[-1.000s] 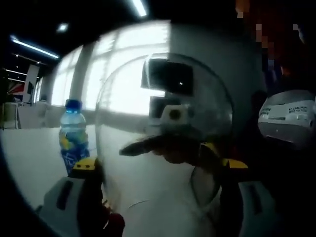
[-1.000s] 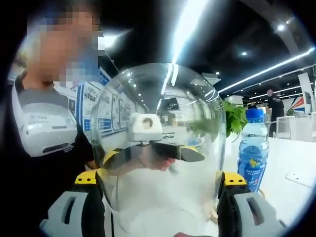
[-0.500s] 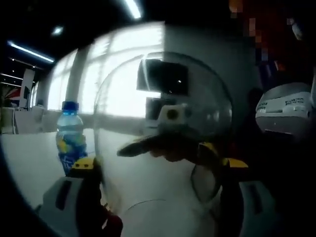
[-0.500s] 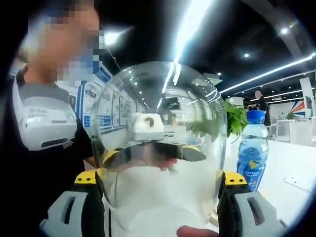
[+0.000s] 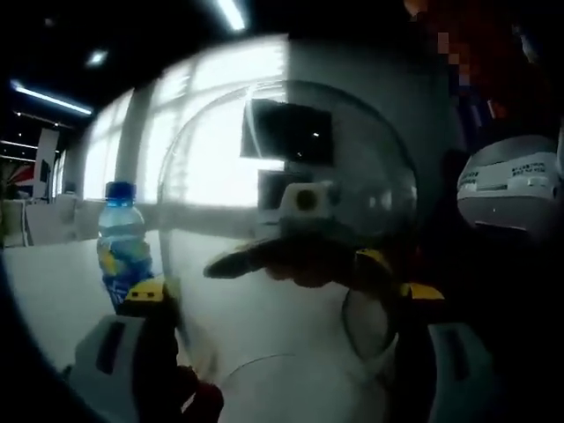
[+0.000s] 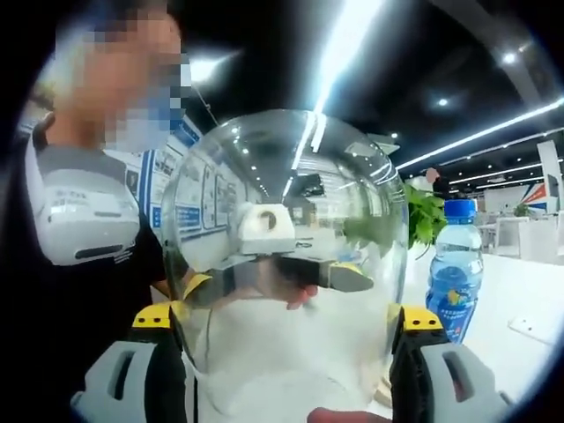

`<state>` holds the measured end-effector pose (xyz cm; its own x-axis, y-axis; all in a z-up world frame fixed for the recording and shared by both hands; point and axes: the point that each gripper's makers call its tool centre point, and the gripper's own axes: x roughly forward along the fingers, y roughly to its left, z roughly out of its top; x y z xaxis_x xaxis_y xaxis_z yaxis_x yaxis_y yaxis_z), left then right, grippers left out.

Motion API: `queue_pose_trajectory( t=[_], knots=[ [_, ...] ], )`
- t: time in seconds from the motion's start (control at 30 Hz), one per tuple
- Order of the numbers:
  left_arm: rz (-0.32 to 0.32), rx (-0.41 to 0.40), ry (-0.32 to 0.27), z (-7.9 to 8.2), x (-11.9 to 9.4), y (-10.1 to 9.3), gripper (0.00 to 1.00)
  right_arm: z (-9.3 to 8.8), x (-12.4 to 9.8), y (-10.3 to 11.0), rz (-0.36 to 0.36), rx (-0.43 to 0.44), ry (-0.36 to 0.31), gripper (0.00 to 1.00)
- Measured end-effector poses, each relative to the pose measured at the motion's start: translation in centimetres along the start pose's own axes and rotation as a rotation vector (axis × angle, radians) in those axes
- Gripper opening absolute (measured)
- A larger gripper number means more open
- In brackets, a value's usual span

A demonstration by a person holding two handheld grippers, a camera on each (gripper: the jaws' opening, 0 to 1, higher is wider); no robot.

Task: Open the cover put in the Mizone put the cover back on

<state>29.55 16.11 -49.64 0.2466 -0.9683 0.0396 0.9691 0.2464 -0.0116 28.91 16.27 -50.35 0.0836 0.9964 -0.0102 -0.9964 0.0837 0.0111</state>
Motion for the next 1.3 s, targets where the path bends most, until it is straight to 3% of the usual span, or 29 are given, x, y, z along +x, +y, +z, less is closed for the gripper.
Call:
queue_pose_trajectory(
  t=[0.4,0.67,0.9,1.3],
  knots=[
    [-0.005,0.018,0.027,0.6,0.1,-0.1,0.87,0.3,0.1,0.2,0.014,-0.014,0.005,0.91],
    [-0.009,0.007,-0.023,3.1,0.1,-0.8,0.87,3.2,-0.1,0.9,0.019,-0.007,-0.031,0.91],
    [0.006,0.002,0.003,4.4,0.6,-1.0,0.87,4.5,-0.3,1.0,0.032,-0.009,-0.011,0.91],
    [0.004,0.018,-0.006,7.3,0.8,-1.1,0.87,7.6,-0.3,1.1,0.033,-0.026,-0.011,0.91]
  ],
)
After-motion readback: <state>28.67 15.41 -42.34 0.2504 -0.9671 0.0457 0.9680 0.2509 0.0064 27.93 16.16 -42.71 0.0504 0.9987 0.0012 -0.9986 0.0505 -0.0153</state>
